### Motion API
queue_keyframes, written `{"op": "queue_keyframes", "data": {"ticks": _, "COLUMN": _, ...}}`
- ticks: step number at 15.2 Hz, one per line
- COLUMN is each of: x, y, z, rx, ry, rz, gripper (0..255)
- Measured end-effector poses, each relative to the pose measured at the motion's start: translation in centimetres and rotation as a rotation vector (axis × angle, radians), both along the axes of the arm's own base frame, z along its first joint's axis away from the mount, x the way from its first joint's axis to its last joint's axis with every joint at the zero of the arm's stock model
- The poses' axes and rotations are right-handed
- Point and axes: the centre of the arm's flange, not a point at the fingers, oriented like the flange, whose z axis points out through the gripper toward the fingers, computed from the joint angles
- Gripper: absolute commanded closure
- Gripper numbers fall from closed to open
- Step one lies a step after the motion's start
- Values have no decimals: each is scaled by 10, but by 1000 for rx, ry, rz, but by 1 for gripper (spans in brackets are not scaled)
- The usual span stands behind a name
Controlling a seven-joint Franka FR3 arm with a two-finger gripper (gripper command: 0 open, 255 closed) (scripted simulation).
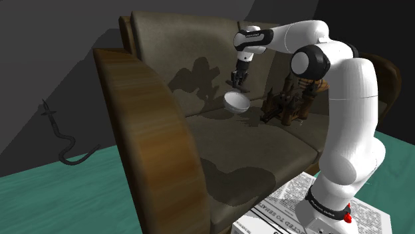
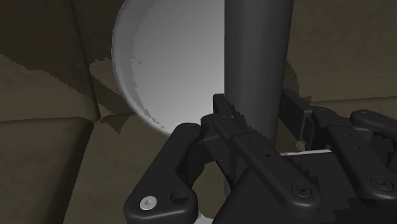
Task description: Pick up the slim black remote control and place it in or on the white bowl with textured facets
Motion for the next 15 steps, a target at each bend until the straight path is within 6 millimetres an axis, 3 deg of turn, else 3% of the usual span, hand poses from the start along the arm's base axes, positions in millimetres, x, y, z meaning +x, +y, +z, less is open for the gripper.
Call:
{"op": "queue_keyframes", "data": {"ticks": 2, "x": 2, "y": -22, "z": -1, "rx": 0, "ry": 1, "rz": 0, "gripper": 255}}
{"op": "queue_keyframes", "data": {"ticks": 4, "x": 4, "y": -31, "z": -8, "rx": 0, "ry": 1, "rz": 1, "gripper": 255}}
{"op": "queue_keyframes", "data": {"ticks": 12, "x": 5, "y": -34, "z": -51, "rx": 0, "ry": 1, "rz": 2, "gripper": 255}}
{"op": "queue_keyframes", "data": {"ticks": 15, "x": 5, "y": -33, "z": -57, "rx": 0, "ry": 0, "rz": 2, "gripper": 255}}
